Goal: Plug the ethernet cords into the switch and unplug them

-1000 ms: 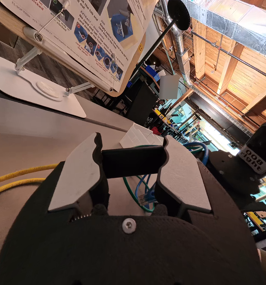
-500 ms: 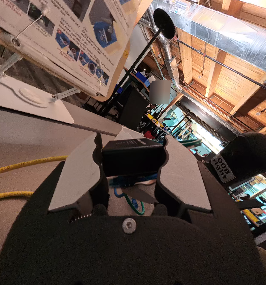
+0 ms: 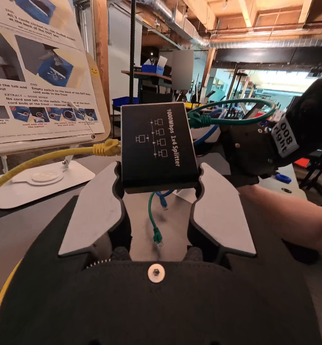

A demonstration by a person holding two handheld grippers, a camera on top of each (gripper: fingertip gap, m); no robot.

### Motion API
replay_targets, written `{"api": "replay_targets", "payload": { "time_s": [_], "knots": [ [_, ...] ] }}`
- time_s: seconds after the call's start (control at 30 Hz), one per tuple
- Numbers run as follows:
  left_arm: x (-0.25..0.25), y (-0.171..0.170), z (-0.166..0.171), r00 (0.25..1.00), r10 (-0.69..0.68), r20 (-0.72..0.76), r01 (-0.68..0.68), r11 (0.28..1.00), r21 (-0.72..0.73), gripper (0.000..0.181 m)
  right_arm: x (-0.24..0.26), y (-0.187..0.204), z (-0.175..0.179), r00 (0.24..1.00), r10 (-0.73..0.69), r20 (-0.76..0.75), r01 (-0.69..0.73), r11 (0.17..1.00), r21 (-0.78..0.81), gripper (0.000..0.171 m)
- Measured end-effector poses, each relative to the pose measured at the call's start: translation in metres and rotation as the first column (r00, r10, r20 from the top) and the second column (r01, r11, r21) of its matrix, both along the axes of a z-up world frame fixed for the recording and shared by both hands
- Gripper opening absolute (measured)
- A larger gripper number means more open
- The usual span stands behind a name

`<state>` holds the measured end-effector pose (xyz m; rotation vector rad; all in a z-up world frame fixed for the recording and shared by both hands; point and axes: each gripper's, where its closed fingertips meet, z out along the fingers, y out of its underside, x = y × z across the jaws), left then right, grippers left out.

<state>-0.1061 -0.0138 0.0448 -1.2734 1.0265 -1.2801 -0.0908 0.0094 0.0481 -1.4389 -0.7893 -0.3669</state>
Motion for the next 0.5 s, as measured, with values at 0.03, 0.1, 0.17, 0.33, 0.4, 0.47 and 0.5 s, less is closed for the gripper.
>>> {"api": "replay_targets", "payload": {
  "time_s": [0.03,0.1,0.17,0.33,0.4,0.47,0.5],
  "knots": [
    [0.000,0.000,-0.001,1.000,0.004,-0.009,-0.004,1.000,0.009,0.075,0.002,0.000,0.002,1.000,0.000,0.011,0.000,1.000,0.012,0.011],
    [0.000,0.001,-0.004,0.999,0.016,-0.041,-0.015,0.999,0.029,0.075,0.004,-0.001,0.003,0.999,-0.002,0.039,0.000,0.999,0.036,0.012],
    [0.001,0.002,-0.010,0.996,0.031,-0.084,-0.027,0.998,0.050,0.076,0.005,0.000,0.002,0.995,-0.019,0.094,0.014,0.999,0.051,0.012],
    [0.003,0.007,-0.024,0.985,0.065,-0.159,-0.055,0.996,0.064,0.080,0.003,0.002,-0.004,0.984,-0.038,0.172,0.026,0.997,0.076,0.012],
    [0.003,0.007,-0.027,0.983,0.064,-0.172,-0.052,0.996,0.073,0.083,0.001,0.001,-0.005,0.982,-0.037,0.188,0.021,0.996,0.084,0.010],
    [0.002,0.008,-0.031,0.979,0.070,-0.189,-0.052,0.994,0.097,0.084,0.000,0.002,-0.007,0.978,-0.039,0.205,0.021,0.996,0.086,0.011],
    [0.003,0.009,-0.035,0.972,0.078,-0.221,-0.056,0.993,0.106,0.084,0.000,0.002,-0.008,0.976,-0.036,0.213,0.018,0.996,0.087,0.011]
  ]
}}
